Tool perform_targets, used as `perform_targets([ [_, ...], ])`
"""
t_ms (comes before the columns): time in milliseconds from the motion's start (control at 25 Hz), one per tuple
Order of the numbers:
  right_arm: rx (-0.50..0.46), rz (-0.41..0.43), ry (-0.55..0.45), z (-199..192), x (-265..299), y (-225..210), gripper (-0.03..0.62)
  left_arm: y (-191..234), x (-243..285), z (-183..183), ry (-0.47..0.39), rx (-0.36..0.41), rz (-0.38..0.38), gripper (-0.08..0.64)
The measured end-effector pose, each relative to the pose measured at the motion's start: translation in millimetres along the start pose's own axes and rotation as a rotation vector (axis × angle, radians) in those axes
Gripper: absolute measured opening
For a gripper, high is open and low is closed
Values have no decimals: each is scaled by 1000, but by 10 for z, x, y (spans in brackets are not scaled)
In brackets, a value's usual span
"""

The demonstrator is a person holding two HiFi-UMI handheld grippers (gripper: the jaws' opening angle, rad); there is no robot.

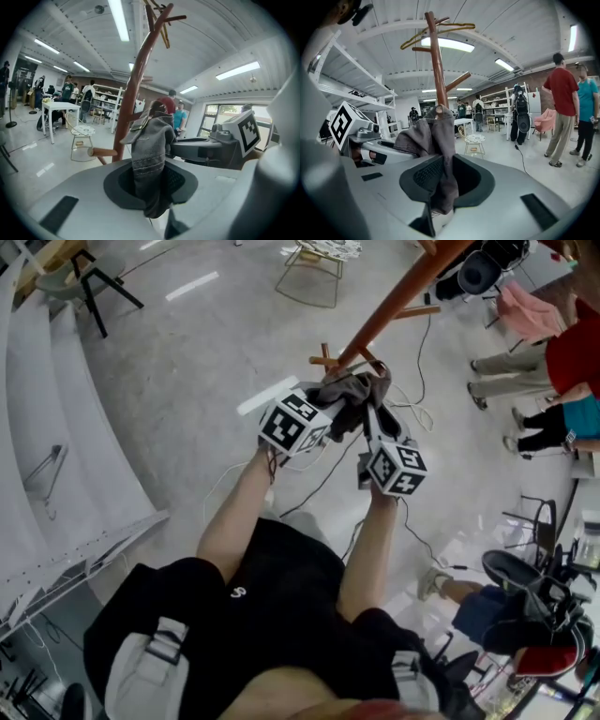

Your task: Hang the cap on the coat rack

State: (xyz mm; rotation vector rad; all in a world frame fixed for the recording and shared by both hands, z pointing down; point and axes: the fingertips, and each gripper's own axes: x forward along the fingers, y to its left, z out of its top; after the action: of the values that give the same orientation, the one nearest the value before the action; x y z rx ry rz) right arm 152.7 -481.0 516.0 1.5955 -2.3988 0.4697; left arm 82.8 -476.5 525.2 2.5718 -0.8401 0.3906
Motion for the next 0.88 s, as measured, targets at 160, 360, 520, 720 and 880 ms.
perform_targets([
  [160,10,-17,26,-157,81,-17,57,65,106,-222,52,-12,-1,55],
  [360,-9,-55,48,-154,157,-64,58,143,174,-171,62,8,41,60],
  [520,18,-138,44,-152,201,-184,121,136,233,-127,21,0,12,76],
  [720,94,-204,0,-60,132,-364,264,148,142,-362,88,77,-28,233],
  [880,100,-202,-36,19,71,-420,254,408,-146,-434,137,104,51,233],
])
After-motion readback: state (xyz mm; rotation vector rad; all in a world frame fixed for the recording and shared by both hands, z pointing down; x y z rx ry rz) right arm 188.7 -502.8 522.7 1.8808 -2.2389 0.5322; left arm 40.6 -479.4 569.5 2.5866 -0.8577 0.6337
